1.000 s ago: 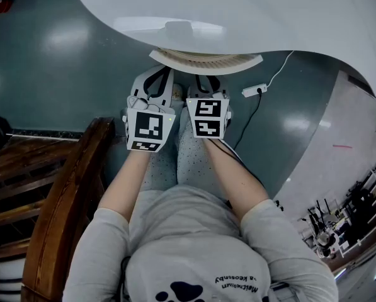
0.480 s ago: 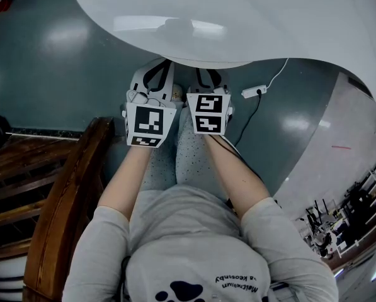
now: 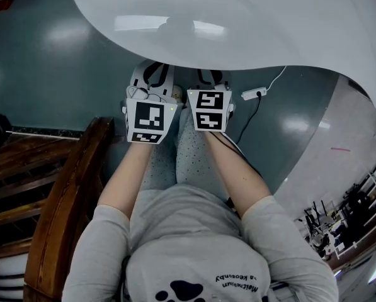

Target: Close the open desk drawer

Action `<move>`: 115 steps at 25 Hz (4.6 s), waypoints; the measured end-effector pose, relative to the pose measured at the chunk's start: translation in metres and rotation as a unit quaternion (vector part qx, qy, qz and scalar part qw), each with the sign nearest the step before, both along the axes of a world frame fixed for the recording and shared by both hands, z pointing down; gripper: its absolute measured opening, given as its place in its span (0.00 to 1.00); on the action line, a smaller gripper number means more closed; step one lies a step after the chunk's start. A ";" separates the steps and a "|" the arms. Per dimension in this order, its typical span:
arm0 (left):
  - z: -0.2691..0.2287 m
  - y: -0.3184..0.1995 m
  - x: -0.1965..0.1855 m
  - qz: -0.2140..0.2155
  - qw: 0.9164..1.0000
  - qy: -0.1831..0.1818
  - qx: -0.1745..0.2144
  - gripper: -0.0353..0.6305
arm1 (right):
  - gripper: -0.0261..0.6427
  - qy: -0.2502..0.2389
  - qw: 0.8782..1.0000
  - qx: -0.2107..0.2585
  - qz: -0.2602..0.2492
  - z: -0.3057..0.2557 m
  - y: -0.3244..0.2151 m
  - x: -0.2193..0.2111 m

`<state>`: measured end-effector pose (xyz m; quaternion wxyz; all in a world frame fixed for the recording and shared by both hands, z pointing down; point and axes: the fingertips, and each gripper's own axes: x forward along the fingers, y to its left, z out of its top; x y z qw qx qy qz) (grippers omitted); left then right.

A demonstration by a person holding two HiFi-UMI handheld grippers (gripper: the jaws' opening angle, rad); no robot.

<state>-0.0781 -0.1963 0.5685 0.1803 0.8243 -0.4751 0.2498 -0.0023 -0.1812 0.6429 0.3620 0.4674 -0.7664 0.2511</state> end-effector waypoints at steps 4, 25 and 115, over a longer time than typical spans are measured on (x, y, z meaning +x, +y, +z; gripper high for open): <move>0.000 -0.010 0.000 -0.005 1.000 0.001 0.002 0.06 | 0.20 -0.001 1.000 0.002 -0.001 0.000 -0.010 0.000; 0.003 -0.033 -0.002 -0.015 1.000 0.010 0.009 0.06 | 0.20 0.002 0.999 0.032 0.005 -0.004 -0.057 -0.005; -0.371 0.123 0.097 -0.056 0.976 0.031 0.209 0.06 | 0.06 -0.129 0.935 0.315 -0.097 -0.445 0.098 0.092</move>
